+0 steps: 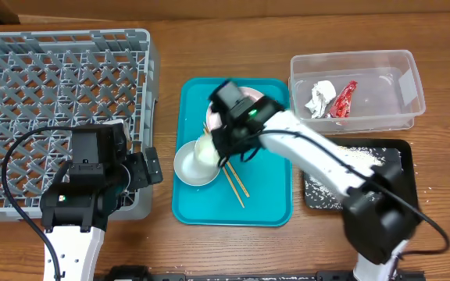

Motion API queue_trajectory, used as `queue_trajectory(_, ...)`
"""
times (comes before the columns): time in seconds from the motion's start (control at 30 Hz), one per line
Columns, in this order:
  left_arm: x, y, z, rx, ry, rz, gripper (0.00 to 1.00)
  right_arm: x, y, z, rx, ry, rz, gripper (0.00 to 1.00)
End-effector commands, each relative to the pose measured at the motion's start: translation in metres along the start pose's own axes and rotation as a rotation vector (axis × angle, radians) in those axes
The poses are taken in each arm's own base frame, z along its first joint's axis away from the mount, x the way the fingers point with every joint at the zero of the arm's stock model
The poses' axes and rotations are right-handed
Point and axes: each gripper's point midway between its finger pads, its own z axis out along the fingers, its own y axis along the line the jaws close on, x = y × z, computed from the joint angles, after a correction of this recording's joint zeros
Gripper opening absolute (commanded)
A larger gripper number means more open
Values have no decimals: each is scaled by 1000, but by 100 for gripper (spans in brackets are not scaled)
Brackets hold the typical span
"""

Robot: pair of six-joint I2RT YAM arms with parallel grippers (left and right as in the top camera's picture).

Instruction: Sort waste into correct bins and load items into the dishwasher

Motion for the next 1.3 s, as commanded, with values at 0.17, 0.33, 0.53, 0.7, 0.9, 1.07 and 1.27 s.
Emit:
queue_trajectory(0.17, -19, -65, -11, 356, -30, 17, 100, -43, -23, -112, -220, -187, 159, 5)
queue_trajectory(0.33, -36, -124, -27, 727, -46, 94, 100, -26, 13, -138, -638, -75, 96, 4)
queue_trajectory(0.53, -44, -161, -50, 1031, -58, 200, 100, -18, 44, -168, -887, -35, 28, 4)
queue_trajectory(0.7, -48, -177, -71, 1215, -81, 280, 100, -13, 62, -194, -1070, -12, -31, 4)
queue_trajectory(0.9, -46, -189, -92, 1334, -115, 376, 98, -12, 62, -195, -1072, -8, -28, 4)
queue_trajectory(1.07, -45, -195, -98, 1362, -136, 421, 90, -12, 62, -195, -1072, -8, -27, 4)
queue_trajectory(1.27, -46, -195, -98, 1363, -144, 428, 84, -12, 62, -195, -1071, -7, -26, 4)
